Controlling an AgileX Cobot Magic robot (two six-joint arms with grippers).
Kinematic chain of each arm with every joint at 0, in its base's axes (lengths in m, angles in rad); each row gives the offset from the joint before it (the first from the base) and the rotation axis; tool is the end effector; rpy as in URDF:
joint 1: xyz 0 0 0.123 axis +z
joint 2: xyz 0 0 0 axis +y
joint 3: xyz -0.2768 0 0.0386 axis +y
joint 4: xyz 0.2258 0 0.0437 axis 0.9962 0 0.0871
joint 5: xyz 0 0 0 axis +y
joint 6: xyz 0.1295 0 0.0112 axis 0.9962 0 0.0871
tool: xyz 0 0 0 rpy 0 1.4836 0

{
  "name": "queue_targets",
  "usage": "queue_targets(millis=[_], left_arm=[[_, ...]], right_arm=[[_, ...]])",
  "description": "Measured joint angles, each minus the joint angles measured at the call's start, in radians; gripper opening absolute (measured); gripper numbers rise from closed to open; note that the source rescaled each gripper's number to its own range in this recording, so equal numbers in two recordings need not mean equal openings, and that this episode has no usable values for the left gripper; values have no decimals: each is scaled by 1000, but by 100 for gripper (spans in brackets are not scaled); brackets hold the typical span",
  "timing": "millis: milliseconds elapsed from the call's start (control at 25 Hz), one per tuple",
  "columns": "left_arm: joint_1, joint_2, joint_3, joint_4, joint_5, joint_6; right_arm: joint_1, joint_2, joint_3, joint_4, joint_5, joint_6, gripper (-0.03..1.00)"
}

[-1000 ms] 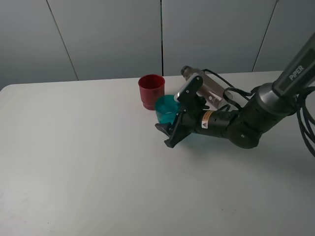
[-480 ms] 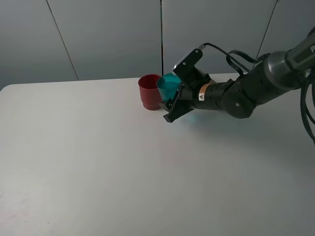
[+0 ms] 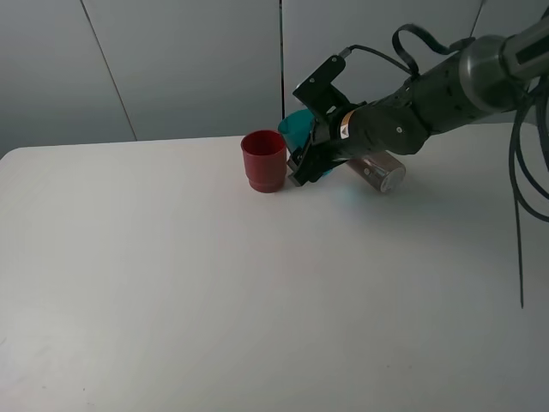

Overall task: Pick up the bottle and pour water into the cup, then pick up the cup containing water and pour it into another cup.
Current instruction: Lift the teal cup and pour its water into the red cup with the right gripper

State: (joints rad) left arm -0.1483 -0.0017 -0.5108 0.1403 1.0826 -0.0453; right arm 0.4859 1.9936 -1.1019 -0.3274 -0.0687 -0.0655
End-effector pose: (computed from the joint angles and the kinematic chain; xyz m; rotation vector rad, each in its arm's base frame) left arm 0.0152 0.0140 0.2504 0.0960 2.0437 0.0474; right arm 0.3705 0.1989 0.1237 -0.9926 2.0871 0.0733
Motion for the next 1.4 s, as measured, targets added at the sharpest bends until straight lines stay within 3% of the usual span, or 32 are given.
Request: queue_targets(millis=[360, 1080, 1400], left_arm=[[0, 0, 0, 0, 0, 0], [0, 0, 0, 0, 0, -2], [0, 0, 0, 0, 0, -2]], right_arm=[[8, 0, -97, -13, 188, -3, 15], [46, 49, -308, -134, 465, -8, 14], [66, 64, -327, -191, 493, -10, 14]])
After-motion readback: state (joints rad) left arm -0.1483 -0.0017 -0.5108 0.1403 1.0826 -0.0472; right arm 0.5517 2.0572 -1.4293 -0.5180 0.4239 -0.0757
